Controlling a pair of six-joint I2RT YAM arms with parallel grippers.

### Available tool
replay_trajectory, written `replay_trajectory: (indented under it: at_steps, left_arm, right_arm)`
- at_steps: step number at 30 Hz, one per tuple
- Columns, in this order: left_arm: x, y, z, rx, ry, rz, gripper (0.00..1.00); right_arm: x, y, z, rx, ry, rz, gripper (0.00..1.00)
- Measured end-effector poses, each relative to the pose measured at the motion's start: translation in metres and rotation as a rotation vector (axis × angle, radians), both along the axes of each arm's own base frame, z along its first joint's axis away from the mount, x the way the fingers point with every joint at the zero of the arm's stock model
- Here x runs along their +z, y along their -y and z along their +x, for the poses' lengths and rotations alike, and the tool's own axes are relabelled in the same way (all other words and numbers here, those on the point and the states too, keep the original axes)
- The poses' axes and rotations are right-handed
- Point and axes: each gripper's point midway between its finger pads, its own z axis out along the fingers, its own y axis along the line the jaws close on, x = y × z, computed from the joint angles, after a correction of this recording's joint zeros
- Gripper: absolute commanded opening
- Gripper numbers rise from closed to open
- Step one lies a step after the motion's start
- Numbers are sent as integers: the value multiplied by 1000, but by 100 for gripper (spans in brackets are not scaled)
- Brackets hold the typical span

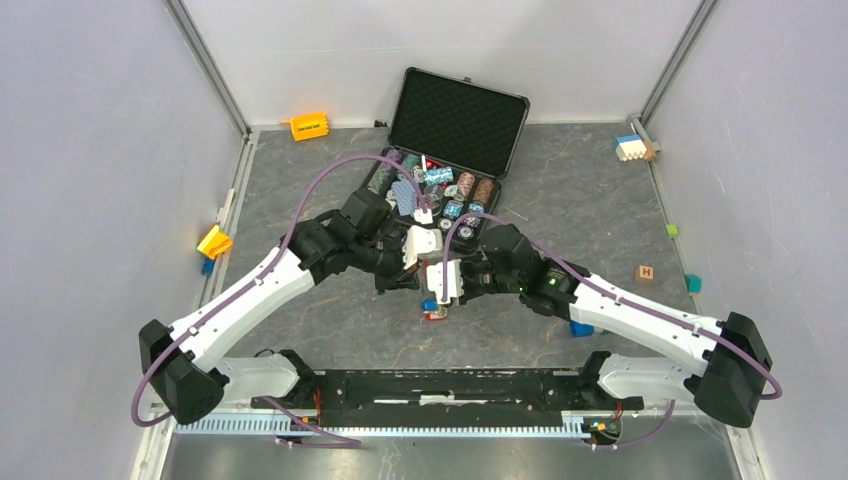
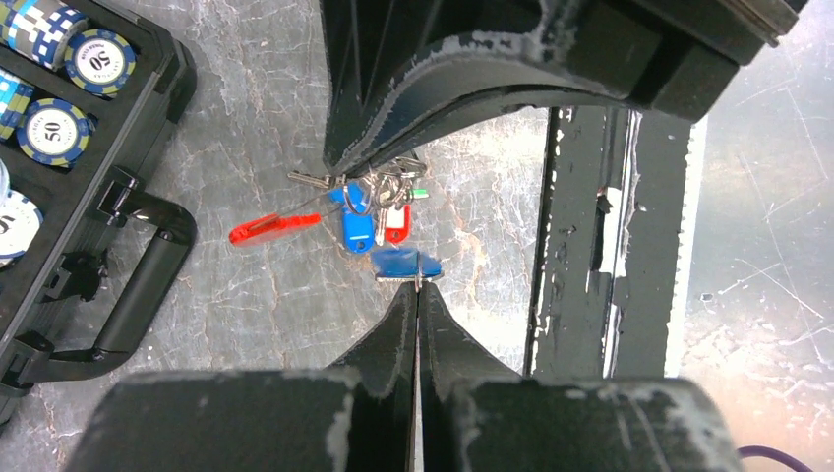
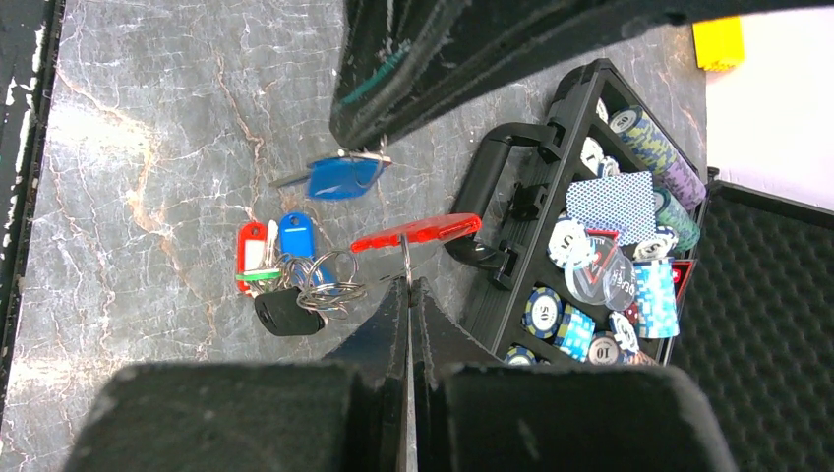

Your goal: Put the keys on the keyring

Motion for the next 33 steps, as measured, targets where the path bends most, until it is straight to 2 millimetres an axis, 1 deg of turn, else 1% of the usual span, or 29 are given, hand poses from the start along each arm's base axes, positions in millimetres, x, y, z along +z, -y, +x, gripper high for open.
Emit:
replay_trajectory:
  at_steps: [10,16,21,33]
  left_arm:
    - [3,-3,-2,-11,4,9,2]
    - [2,4,4,-12,4,6,2]
    - [-5,10,6,-25,-20,7,2]
    - [-4,18,12,-34,-8,-19,2]
  right_arm:
    - [-1,0,0,-8,-9,0,0]
    - [-2,0,0,-11,-18,0,0]
    - [-2,0,0,-13,-21,2,0]
    - [-2,0,-1,-12,-25,4,0]
